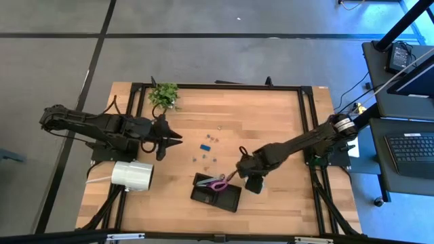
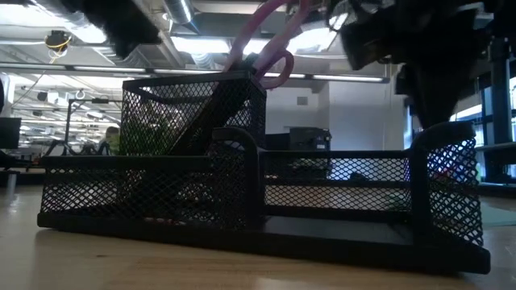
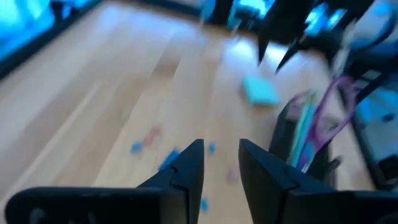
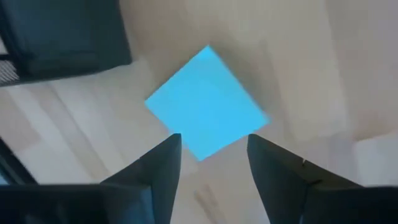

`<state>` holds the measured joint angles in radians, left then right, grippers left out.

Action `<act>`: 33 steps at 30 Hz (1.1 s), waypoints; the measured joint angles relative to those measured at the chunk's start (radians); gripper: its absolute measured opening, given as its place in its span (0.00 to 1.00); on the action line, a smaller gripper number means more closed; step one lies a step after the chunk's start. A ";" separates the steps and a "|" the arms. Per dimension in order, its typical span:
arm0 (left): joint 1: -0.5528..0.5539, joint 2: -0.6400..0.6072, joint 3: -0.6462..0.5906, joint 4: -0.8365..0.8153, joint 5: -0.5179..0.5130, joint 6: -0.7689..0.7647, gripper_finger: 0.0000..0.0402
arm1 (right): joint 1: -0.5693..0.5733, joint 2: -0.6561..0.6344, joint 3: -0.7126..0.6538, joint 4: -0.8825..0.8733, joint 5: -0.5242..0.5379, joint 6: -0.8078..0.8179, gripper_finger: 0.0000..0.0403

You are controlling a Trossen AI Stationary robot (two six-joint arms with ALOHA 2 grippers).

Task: Pick and place office supplies into organizer
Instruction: Put the light blue sticky note into the desk organizer

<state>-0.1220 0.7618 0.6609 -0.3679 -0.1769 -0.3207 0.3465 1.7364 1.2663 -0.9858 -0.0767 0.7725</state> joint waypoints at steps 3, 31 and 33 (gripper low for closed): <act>0.037 0.014 0.000 0.127 0.080 0.048 0.24 | 0.032 -0.048 -0.058 0.085 0.038 0.120 0.47; 0.178 0.930 0.524 0.281 0.622 0.631 0.24 | 0.236 -0.101 -0.241 0.204 0.121 0.635 0.47; 0.178 0.986 0.568 0.283 0.621 0.631 0.24 | 0.248 -0.106 -0.241 0.202 0.131 0.668 0.47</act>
<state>0.0563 1.7474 1.2285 -0.0847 0.4444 0.3105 0.5947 1.6302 1.0256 -0.7837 0.0548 1.4405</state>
